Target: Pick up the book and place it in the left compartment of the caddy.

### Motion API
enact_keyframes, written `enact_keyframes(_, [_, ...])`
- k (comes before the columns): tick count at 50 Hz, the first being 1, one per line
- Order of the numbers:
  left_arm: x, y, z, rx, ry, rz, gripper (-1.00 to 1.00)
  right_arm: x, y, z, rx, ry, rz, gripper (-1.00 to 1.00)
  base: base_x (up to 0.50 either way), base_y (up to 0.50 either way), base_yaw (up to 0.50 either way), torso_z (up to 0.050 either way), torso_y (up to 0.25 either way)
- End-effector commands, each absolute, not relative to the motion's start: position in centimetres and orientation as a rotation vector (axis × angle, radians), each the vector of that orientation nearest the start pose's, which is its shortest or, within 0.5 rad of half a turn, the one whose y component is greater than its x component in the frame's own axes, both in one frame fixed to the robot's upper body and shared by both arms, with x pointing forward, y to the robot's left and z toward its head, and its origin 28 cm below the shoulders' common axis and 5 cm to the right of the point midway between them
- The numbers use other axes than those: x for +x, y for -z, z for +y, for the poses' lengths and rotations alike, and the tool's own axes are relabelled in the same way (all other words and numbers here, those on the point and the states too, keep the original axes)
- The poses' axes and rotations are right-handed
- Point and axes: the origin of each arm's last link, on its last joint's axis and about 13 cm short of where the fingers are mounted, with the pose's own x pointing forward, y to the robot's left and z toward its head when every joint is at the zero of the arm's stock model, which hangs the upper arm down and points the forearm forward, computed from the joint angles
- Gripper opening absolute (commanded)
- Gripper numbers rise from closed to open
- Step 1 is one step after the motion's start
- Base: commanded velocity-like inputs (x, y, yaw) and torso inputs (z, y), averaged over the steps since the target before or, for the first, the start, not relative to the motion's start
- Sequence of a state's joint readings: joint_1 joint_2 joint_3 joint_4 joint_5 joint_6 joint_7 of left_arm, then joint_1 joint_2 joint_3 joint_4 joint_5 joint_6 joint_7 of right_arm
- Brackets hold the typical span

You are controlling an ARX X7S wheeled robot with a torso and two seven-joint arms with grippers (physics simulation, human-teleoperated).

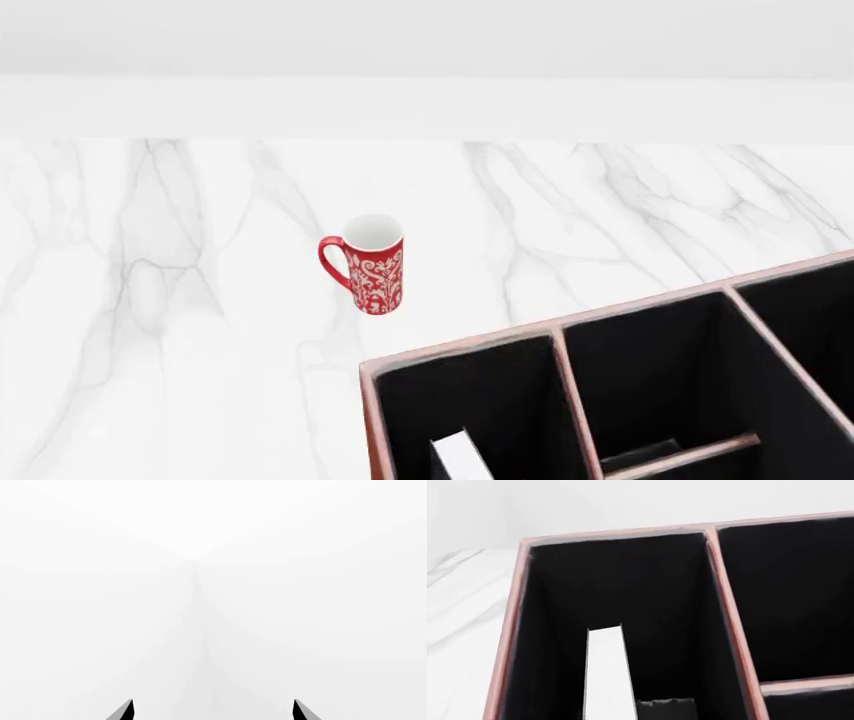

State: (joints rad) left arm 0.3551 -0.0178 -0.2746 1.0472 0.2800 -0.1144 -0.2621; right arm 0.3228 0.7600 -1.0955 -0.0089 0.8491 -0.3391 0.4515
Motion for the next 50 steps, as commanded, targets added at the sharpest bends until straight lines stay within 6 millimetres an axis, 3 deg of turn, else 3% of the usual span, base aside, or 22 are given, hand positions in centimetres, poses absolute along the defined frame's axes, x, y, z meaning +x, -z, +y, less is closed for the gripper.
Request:
enact_keyframes(1, [10.1,-16.9,25.2,0.388,-0.56,-0.636,1.0,20.1,-1.4,-13.5,-0.007,-0.275,0.123,1.0,0.0,0.0,0.0,0.0,0.0])
enact_keyframes(19, [9.9,-16.9,25.2,0.388,-0.562,-0.638,1.0,19.8,-1.9,-13.5,0.005,-0.277,0.109,1.0,0.0,0.0,0.0,0.0,0.0])
enact_keyframes(50, [9.9,-16.9,25.2,0.388,-0.561,-0.64,1.0,17.5,-8.5,-13.8,0.048,-0.246,-0.124,1.0,0.0,0.0,0.0,0.0,0.0])
